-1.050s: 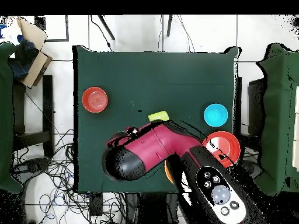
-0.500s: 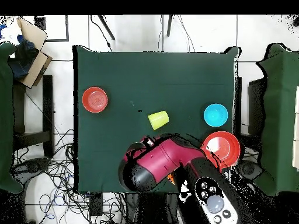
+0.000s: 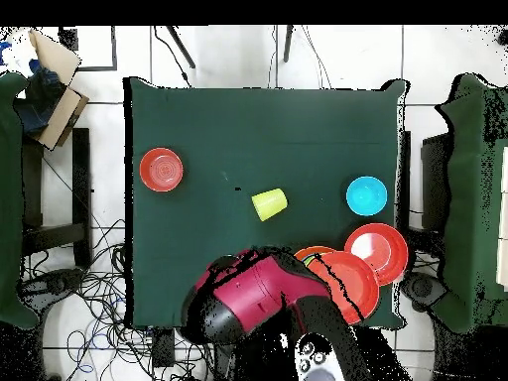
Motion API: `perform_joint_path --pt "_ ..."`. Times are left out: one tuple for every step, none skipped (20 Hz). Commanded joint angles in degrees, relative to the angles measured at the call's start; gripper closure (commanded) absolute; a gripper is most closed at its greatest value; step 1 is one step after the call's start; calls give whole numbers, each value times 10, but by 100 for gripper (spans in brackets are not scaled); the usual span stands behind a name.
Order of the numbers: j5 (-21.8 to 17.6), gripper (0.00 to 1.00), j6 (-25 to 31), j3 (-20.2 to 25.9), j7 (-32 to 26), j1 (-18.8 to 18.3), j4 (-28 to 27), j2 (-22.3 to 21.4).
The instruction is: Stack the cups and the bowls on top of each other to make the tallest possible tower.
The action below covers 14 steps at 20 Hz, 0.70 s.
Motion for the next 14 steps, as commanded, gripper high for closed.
perform_joint_path --pt "55 0 32 -87 155 21 -4 -32" --pt "70 0 42 -92 161 23 -6 -46" --pt "75 0 44 -95 166 25 -10 -48" --pt "84 0 47 -99 170 27 -9 -53" --pt "92 0 51 -100 171 28 -11 -53" --pt "98 0 47 -97 165 26 -12 -50" --pt "103 0 46 -96 161 25 -14 -47" --pt "102 0 31 -95 162 27 -14 -35" --pt "104 0 28 -95 162 29 -18 -28" --pt "109 0 21 -91 156 27 -18 -23" --pt "112 0 16 -90 149 26 -19 -21" --pt "115 0 10 -84 139 24 -17 -22" --pt "118 0 5 -78 128 22 -16 -23" --pt "121 0 -6 -64 108 15 -11 -31"
